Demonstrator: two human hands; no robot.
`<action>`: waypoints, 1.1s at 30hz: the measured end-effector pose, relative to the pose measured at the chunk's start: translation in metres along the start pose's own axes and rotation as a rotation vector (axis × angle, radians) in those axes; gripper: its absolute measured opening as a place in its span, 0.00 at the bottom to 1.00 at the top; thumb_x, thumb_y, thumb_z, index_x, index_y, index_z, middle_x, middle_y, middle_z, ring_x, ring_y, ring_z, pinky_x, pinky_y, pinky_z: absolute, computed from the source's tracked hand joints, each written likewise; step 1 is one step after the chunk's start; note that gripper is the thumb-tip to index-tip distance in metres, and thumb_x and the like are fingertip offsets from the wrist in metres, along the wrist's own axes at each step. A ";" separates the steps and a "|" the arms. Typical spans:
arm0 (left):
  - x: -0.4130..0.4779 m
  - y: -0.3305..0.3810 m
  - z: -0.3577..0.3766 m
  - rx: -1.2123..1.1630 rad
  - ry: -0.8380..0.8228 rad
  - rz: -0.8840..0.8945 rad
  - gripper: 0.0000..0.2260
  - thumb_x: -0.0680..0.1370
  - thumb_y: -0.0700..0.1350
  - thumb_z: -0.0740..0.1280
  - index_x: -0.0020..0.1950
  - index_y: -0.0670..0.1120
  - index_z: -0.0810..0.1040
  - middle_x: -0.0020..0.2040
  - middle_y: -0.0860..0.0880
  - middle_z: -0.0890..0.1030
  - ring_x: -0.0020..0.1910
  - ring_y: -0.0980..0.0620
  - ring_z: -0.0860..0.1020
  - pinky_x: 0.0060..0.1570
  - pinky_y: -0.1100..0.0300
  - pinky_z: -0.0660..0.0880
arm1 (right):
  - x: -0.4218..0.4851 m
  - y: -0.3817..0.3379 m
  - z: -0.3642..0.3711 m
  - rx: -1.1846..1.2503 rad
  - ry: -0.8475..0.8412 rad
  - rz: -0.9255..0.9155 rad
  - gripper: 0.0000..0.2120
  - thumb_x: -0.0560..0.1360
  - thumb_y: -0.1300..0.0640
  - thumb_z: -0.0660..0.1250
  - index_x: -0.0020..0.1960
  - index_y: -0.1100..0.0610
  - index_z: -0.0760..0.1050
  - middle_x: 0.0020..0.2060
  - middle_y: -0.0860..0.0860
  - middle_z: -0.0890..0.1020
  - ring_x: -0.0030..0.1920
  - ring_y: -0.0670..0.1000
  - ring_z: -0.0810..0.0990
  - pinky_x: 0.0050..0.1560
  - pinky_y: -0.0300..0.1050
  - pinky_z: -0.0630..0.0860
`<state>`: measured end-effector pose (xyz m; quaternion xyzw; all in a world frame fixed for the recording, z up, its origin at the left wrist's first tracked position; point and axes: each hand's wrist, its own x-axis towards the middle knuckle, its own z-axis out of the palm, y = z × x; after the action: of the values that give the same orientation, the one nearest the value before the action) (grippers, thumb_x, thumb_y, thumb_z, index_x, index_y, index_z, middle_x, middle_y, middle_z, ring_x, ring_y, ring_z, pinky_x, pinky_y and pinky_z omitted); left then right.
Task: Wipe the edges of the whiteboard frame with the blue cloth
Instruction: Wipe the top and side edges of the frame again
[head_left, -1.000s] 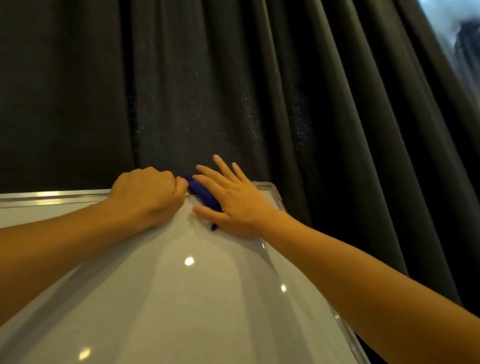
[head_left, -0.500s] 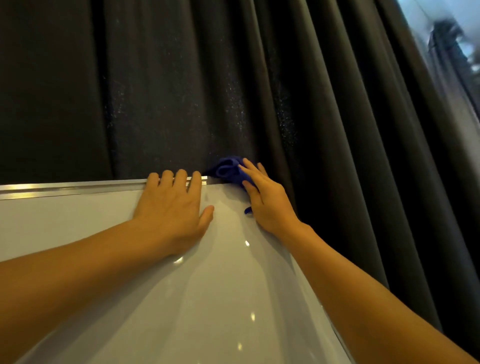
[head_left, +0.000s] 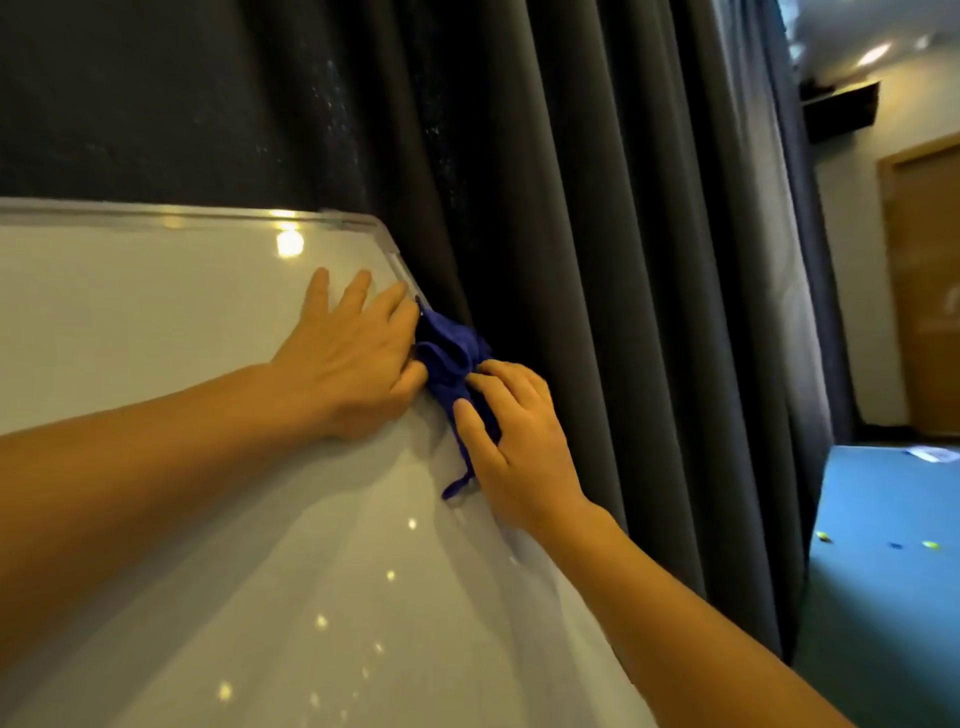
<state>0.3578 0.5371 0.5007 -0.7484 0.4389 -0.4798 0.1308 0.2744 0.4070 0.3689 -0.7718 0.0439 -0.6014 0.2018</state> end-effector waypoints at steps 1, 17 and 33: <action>0.000 0.008 0.004 0.004 -0.017 0.048 0.34 0.72 0.60 0.41 0.73 0.45 0.60 0.77 0.45 0.60 0.75 0.38 0.56 0.69 0.31 0.48 | -0.006 -0.001 -0.005 -0.007 0.033 0.033 0.21 0.80 0.43 0.58 0.63 0.55 0.75 0.61 0.50 0.75 0.65 0.50 0.69 0.66 0.44 0.69; -0.065 0.130 0.041 0.013 -0.133 0.471 0.31 0.78 0.65 0.42 0.78 0.53 0.53 0.80 0.44 0.51 0.78 0.39 0.44 0.75 0.39 0.45 | -0.184 0.024 -0.003 -0.105 0.010 0.584 0.32 0.82 0.43 0.51 0.81 0.53 0.46 0.80 0.45 0.48 0.77 0.41 0.38 0.76 0.41 0.40; -0.031 0.127 0.038 -0.162 -0.236 0.642 0.15 0.80 0.56 0.50 0.45 0.51 0.73 0.50 0.46 0.81 0.45 0.47 0.74 0.53 0.51 0.66 | -0.172 -0.012 0.025 0.008 -0.038 0.466 0.27 0.83 0.60 0.53 0.80 0.57 0.49 0.76 0.44 0.46 0.80 0.52 0.45 0.78 0.45 0.46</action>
<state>0.3172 0.4790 0.3844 -0.6304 0.6703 -0.2882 0.2650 0.2491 0.4776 0.2117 -0.7514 0.2144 -0.5240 0.3390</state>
